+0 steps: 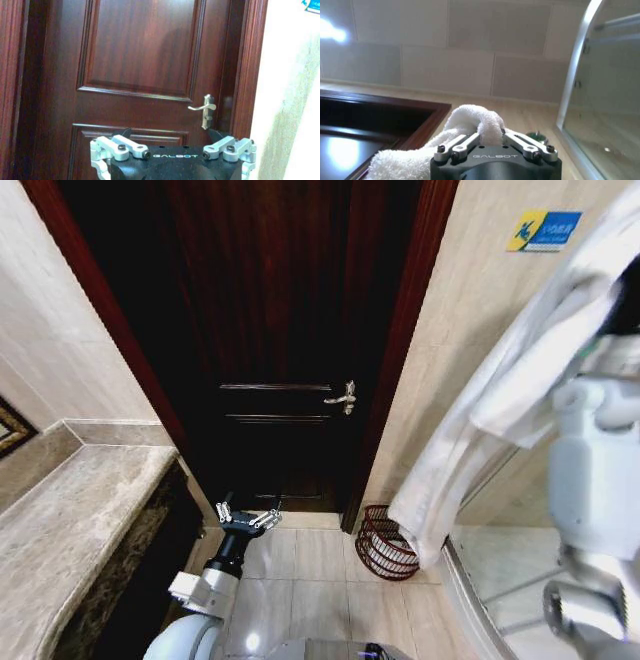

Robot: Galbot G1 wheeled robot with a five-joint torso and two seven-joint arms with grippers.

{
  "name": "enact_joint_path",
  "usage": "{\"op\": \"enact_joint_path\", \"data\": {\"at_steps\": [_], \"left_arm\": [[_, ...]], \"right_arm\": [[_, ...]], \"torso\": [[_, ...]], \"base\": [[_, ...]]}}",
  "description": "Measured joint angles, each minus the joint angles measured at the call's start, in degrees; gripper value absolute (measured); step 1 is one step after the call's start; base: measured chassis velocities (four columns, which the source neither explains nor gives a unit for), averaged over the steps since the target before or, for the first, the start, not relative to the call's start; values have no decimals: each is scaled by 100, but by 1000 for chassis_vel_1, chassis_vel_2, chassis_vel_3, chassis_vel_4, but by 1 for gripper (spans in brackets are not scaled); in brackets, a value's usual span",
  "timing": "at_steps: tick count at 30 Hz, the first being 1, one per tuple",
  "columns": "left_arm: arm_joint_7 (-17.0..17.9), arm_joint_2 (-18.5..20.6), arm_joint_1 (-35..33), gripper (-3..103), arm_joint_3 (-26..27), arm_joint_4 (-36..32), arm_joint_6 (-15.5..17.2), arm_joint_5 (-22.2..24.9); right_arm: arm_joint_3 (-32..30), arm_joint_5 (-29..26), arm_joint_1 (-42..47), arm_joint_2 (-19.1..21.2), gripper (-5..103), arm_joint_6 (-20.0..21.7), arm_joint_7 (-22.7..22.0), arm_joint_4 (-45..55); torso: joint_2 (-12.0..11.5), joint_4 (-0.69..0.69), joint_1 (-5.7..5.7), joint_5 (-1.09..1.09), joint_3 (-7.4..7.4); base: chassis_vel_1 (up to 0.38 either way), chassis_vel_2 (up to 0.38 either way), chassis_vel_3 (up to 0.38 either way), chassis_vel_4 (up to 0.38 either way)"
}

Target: Discard the used towel into the hamper.

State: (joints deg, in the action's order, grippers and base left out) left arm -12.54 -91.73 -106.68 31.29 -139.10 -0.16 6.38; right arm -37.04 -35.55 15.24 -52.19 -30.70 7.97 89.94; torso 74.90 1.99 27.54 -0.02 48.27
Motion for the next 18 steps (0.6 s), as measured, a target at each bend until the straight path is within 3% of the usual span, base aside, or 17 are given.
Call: {"op": "enact_joint_path", "data": {"at_steps": [6, 18], "left_arm": [[0, 0, 0, 100, 1, 0, 0, 0], [0, 0, 0, 100, 0, 0, 0, 0]], "right_arm": [[72, -4, -130, -18, 5, -30, 35, -90], [-440, 6, 1266, -218, 5, -196, 238, 76]], "torso": [[0, 1, 0, 2, 0], [0, 0, -1, 0, 0]], "base": [[0, 0, 0, 0], [0, 0, 0, 0]]}}
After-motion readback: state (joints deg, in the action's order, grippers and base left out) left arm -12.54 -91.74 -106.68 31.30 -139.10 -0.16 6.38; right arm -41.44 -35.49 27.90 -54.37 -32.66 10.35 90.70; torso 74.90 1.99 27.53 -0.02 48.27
